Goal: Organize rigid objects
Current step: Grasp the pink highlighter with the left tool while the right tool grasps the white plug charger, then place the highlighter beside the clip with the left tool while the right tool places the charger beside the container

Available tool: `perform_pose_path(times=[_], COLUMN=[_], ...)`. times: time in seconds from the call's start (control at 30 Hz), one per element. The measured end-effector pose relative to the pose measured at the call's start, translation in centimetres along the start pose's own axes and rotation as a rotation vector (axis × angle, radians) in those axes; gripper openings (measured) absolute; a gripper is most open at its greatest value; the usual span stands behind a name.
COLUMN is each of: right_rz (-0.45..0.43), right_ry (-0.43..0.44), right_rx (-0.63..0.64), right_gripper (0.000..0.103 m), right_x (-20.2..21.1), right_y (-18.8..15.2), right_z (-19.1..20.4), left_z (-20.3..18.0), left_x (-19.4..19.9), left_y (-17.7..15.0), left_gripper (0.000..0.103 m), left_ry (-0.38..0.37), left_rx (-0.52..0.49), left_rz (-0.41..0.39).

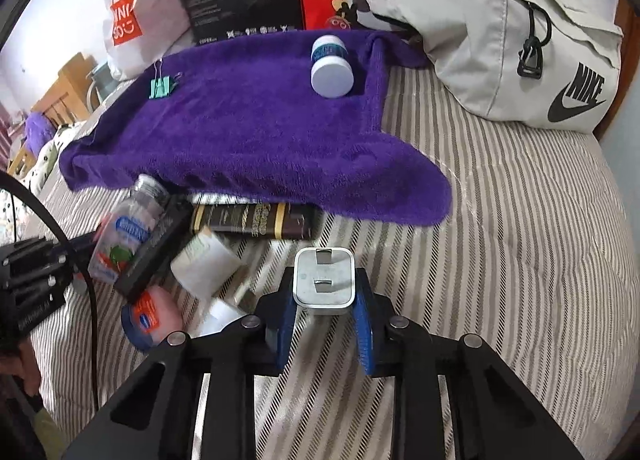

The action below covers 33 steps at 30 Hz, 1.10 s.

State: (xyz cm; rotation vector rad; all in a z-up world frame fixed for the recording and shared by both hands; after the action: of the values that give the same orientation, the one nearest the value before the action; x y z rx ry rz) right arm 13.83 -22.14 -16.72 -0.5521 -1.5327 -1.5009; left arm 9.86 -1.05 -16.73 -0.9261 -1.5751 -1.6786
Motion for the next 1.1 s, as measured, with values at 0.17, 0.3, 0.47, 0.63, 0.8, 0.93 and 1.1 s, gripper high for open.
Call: perform_pose_path(times=[0.17,0.3,0.47,0.63,0.8,0.93,1.1], right_rz=[-0.006,-0.018,0.007,0.002,-0.022,-0.041,-0.068], right_ry=[0.005,-0.038,0.042,0.037,0.058,0.074,0.083], right_rx=[-0.013,0.006,-0.057,-0.052,-0.044,-0.031,-0.024], right_gripper=[0.027,0.027,0.026,0.026,0.026,0.026,0.026], right_x=[0.3,0.0,0.4,1.7,3.1,4.1,4.8], right_y=[-0.6,-0.4,-0.3,-0.2,0.9,2.2,4.6], right_z=[-0.4,0.2,-0.7,-0.6,0.1,0.6,0.8], left_z=[0.5,0.0,0.9,2.8,4.7,6.2,7.3], left_x=[0.0,0.0,0.2,1.2,2.2,3.2,4.0], left_y=[-0.1,-0.1,0.1,0.7,1.8,3.1,5.4], left_gripper=[0.012,0.012,0.012,0.012,0.012,0.012,0.012], left_ry=[0.007,0.039,0.001,-0.019,-0.010,-0.022,-0.015], left_rx=[0.012,-0.020,0.009,0.063,0.098,0.125,0.123], left_rz=[-0.013,-0.021,-0.005,-0.012,-0.030,-0.046,-0.075])
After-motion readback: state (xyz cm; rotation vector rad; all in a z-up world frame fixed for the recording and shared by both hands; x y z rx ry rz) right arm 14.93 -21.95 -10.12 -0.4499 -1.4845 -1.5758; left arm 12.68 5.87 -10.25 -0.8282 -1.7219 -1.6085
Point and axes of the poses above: each gripper's, at about its wrist camera, not at the fingertips, and x roughly against the way its jaws point, z to its left, y to its top, the point moved 4 cm from there along -x, roughly the way its jaws point, and after that the axes turned 6 degrees about y, right-handed, at the moved point
